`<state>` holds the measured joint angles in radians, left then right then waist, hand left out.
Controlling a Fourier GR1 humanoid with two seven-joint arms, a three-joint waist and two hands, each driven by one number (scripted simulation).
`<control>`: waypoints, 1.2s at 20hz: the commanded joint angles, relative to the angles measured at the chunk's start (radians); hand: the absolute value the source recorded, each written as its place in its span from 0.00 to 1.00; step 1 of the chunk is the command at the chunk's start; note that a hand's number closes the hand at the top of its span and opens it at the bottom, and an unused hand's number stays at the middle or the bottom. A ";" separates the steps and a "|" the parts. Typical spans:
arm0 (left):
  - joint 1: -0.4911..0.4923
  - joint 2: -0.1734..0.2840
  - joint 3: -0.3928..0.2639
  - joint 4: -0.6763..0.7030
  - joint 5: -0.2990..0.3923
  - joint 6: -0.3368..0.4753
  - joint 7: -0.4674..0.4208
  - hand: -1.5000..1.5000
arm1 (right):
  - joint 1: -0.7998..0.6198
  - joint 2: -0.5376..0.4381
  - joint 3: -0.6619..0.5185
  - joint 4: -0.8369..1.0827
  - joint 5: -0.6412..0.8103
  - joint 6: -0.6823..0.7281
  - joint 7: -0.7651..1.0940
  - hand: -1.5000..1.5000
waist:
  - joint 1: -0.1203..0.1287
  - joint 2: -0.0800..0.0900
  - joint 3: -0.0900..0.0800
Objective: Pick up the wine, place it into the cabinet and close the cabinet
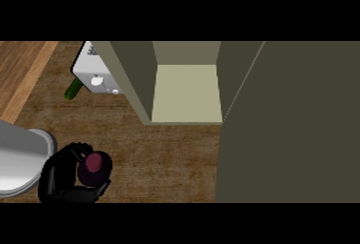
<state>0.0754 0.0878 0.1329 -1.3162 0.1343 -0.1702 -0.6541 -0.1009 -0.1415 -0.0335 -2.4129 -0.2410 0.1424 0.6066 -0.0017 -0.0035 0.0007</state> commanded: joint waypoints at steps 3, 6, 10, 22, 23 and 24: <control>0.027 -0.018 -0.043 -0.275 0.077 -0.006 0.212 1.00 | -0.004 0.011 0.027 -0.143 -0.060 -0.049 0.114 0.00 | 0.001 -0.001 0.000; 0.083 -0.024 -0.096 -0.397 0.093 -0.015 0.324 1.00 | 0.057 0.016 0.009 -0.140 -0.073 -0.006 0.038 0.00 | 0.000 -0.001 0.000; 0.120 -0.085 -0.235 -0.545 0.008 0.120 0.383 1.00 | -0.046 -0.004 -0.014 -0.096 -0.067 -0.046 0.092 0.00 | 0.003 0.000 0.000; -0.093 -0.087 -0.492 -0.649 -0.044 0.388 0.677 1.00 | 0.003 0.025 0.012 -0.084 -0.058 -0.014 0.039 0.00 | -0.004 0.001 0.000; -0.132 -0.088 -0.449 -0.602 -0.012 0.348 0.659 1.00 | 0.028 0.037 0.029 -0.140 -0.048 -0.032 0.064 0.00 | -0.007 0.001 -0.001; -0.094 -0.088 -0.496 -0.626 -0.024 0.391 0.644 1.00 | 0.070 0.025 -0.004 -0.093 -0.088 0.022 0.006 0.00 | -0.004 0.002 0.000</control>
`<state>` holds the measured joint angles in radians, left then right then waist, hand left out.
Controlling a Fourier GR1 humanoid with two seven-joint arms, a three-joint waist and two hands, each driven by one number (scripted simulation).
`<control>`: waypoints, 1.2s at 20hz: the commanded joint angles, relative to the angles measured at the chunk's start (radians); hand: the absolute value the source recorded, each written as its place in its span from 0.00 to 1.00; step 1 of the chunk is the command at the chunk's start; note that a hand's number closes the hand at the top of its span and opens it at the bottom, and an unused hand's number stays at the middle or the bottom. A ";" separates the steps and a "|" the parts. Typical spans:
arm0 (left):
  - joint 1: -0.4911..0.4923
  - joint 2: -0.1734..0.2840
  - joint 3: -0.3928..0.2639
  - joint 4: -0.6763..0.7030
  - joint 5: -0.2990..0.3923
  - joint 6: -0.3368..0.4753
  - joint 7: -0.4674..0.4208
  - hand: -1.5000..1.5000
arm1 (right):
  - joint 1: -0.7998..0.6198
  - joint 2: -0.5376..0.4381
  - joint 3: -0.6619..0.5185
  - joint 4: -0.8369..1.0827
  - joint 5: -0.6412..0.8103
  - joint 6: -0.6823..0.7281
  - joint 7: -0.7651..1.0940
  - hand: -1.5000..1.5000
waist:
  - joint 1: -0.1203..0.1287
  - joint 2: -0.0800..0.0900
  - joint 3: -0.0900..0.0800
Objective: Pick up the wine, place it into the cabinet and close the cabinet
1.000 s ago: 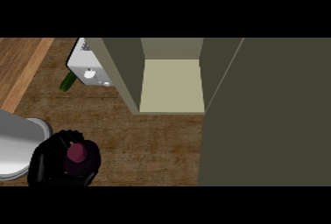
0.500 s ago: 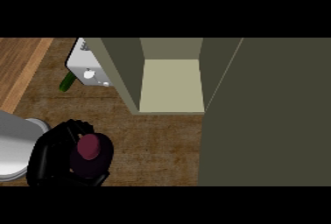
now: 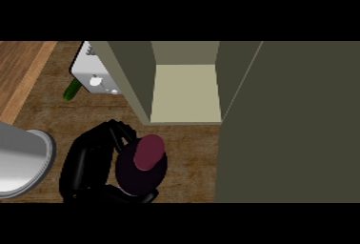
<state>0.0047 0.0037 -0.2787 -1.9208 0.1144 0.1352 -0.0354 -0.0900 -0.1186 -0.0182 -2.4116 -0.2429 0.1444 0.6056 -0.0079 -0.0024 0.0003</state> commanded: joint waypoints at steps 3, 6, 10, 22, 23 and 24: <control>-0.208 -0.004 -0.106 -0.005 0.002 0.218 0.133 1.00 | 0.012 -0.001 -0.021 -0.126 -0.092 -0.016 0.061 0.00 | -0.005 0.000 0.000; -0.235 -0.004 -0.202 0.033 -0.007 0.323 0.136 1.00 | -0.012 -0.022 -0.047 -0.120 -0.122 -0.009 0.084 0.00 | -0.003 0.000 0.000; -0.416 -0.004 -0.217 0.156 -0.030 0.444 0.176 1.00 | 0.042 -0.006 -0.036 -0.135 -0.111 0.006 0.066 0.00 | -0.012 0.001 0.000; -0.563 -0.004 -0.189 0.292 -0.037 0.540 0.169 1.00 | 0.022 -0.003 -0.016 -0.140 -0.081 -0.005 0.066 0.00 | -0.003 0.001 0.000; -0.538 -0.004 -0.251 0.335 -0.025 0.582 0.104 1.00 | 0.050 -0.031 -0.059 -0.156 -0.149 0.033 0.062 0.00 | -0.011 0.001 0.000; -0.583 -0.004 -0.238 0.361 -0.044 0.595 0.122 1.00 | 0.052 0.003 -0.004 -0.142 -0.071 0.014 0.044 0.00 | -0.008 0.001 0.000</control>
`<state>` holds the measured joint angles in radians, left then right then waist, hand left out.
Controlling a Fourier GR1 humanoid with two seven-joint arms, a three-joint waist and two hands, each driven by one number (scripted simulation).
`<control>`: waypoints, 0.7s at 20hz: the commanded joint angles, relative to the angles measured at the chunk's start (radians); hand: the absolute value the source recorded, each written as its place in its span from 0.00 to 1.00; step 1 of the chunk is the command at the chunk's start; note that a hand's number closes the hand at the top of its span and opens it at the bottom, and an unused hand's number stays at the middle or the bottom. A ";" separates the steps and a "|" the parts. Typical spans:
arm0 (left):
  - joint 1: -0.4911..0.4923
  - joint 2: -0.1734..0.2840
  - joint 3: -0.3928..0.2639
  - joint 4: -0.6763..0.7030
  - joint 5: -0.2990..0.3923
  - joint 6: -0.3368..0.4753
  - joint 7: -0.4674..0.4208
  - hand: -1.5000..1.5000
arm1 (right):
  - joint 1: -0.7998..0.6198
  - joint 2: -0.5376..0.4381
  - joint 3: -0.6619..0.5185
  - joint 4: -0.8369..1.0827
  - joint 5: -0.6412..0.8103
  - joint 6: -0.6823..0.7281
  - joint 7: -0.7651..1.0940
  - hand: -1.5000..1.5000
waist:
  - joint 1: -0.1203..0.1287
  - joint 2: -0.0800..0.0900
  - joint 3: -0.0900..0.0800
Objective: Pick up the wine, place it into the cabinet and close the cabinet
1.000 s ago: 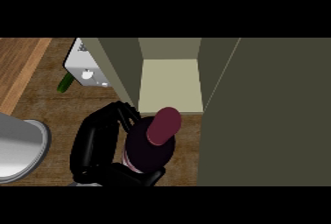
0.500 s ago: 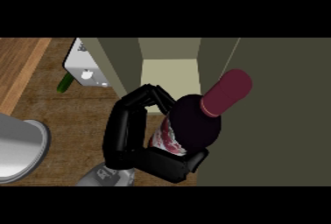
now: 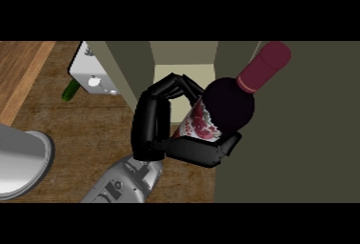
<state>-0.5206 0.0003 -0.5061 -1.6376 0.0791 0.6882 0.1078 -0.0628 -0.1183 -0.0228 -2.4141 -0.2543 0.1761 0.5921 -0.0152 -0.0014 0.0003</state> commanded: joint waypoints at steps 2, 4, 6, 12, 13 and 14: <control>-0.068 0.000 -0.039 0.050 0.019 0.079 -0.011 1.00 | 0.052 -0.017 -0.060 -0.128 -0.104 0.014 0.031 0.00 | 0.001 0.000 0.000; -0.024 0.000 -0.030 0.132 0.081 0.063 -0.110 1.00 | 0.027 0.000 0.000 -0.149 -0.052 -0.010 0.054 0.00 | -0.002 0.001 0.000; -0.050 0.000 -0.017 0.158 0.128 0.092 -0.136 1.00 | 0.034 -0.006 -0.013 -0.165 -0.080 -0.017 0.075 0.00 | -0.006 0.001 -0.001; 0.039 0.000 -0.043 0.197 0.231 0.078 -0.302 1.00 | -0.026 -0.007 0.003 -0.112 -0.035 -0.033 0.059 0.00 | 0.002 0.002 -0.001; -0.045 0.000 -0.067 0.203 0.278 0.146 -0.296 1.00 | -0.042 -0.018 -0.013 -0.124 -0.071 -0.043 0.098 0.00 | -0.003 0.002 -0.001; 0.039 0.000 0.024 0.224 0.242 0.013 -0.337 1.00 | 0.027 -0.032 -0.058 -0.192 -0.125 -0.032 0.117 0.00 | -0.004 0.001 -0.001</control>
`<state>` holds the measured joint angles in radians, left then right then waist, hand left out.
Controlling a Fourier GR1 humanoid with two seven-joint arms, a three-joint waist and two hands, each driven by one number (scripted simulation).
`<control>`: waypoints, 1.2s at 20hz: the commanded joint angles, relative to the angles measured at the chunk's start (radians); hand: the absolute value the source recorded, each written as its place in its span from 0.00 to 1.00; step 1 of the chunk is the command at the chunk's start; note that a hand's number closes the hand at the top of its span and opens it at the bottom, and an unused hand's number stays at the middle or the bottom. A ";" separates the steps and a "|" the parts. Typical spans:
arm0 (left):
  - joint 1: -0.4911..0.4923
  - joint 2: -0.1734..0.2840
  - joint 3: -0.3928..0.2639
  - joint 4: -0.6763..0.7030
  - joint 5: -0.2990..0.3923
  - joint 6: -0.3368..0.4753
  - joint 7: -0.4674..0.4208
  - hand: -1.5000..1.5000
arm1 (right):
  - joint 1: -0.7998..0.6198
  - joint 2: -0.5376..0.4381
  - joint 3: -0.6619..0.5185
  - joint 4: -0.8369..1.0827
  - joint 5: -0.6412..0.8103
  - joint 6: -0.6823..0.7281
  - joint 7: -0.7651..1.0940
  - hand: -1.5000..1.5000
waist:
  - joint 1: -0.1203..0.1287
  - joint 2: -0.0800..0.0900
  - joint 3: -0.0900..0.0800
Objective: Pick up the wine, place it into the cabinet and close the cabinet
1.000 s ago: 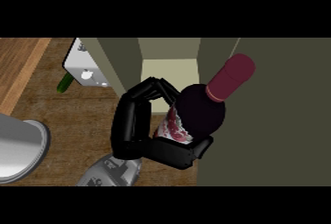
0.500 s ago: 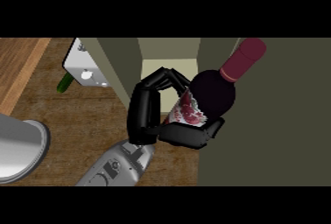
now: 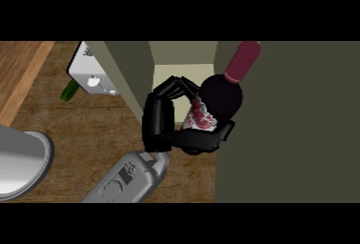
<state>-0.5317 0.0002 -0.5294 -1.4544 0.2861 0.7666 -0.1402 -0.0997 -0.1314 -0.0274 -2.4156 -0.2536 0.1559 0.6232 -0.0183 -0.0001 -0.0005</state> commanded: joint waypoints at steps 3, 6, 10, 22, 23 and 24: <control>0.068 0.004 0.036 0.068 -0.003 -0.066 -0.077 1.00 | 0.102 -0.018 -0.068 -0.170 -0.140 0.026 0.028 0.00 | 0.003 -0.002 0.001; -0.016 0.000 0.004 0.182 -0.006 -0.001 -0.102 1.00 | 0.044 0.023 -0.008 -0.048 -0.039 0.018 -0.034 0.00 | 0.005 0.001 0.001; 0.051 0.000 -0.004 0.232 -0.012 -0.029 -0.219 1.00 | 0.063 -0.008 -0.048 -0.136 -0.100 0.015 0.030 0.00 | 0.001 0.000 0.000; 0.000 0.000 0.106 0.307 0.056 -0.075 -0.283 1.00 | 0.046 0.000 -0.035 -0.144 -0.097 0.007 0.044 0.00 | 0.009 -0.002 0.000; -0.023 0.000 0.132 0.398 0.121 -0.098 -0.371 1.00 | 0.092 -0.003 -0.044 -0.164 -0.125 0.033 0.029 0.00 | -0.006 0.001 0.000; -0.078 0.000 0.121 0.383 0.107 -0.048 -0.309 1.00 | 0.094 -0.002 -0.070 -0.139 -0.115 0.039 -0.007 0.00 | -0.002 0.000 0.001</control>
<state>-0.5585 0.0003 -0.4324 -1.1116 0.3624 0.7026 -0.4396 -0.0736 -0.1344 -0.0619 -2.4104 -0.2669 0.1902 0.5897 -0.0167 -0.0001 -0.0003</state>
